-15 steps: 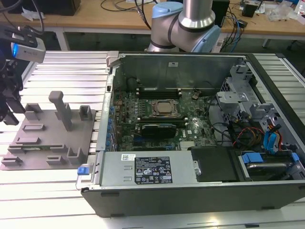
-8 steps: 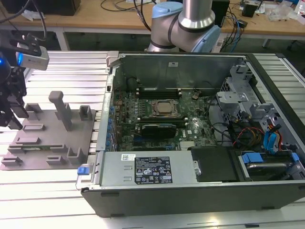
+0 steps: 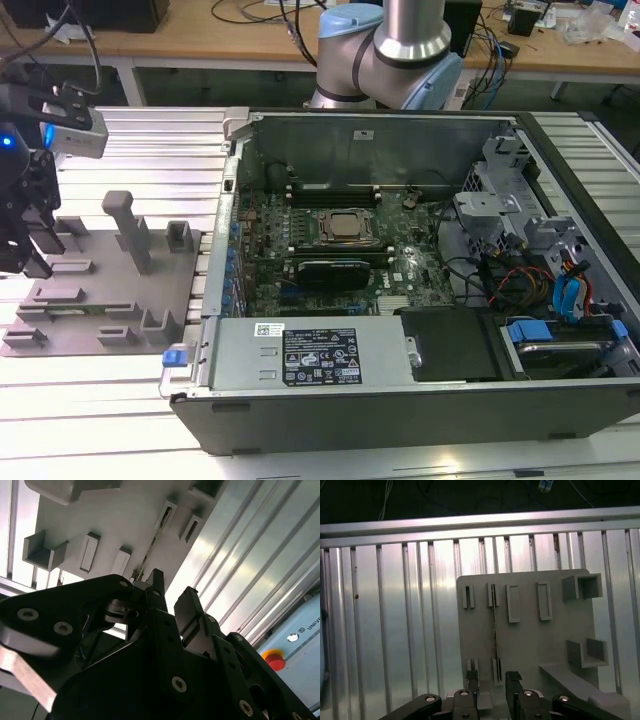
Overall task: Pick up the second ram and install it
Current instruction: 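Pick up the second ram and move it above second insertion slot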
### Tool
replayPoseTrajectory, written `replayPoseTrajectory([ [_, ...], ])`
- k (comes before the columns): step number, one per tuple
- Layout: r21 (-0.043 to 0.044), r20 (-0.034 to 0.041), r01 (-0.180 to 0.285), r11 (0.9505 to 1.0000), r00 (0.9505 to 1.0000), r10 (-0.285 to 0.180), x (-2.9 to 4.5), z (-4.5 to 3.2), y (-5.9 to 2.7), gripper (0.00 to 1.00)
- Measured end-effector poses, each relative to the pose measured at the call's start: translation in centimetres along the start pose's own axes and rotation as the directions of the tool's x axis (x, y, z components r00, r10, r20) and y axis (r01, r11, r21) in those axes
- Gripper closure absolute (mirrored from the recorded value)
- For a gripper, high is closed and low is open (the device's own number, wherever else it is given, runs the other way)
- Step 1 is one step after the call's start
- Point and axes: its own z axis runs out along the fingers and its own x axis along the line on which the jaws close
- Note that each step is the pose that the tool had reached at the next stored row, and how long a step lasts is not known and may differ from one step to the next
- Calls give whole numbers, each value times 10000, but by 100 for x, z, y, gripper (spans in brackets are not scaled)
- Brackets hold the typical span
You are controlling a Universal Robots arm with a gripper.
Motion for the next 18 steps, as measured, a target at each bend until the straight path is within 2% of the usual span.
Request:
replayPoseTrajectory([
  [18,0,-1,0,10000,10000,0,7,317,-14,66],
])
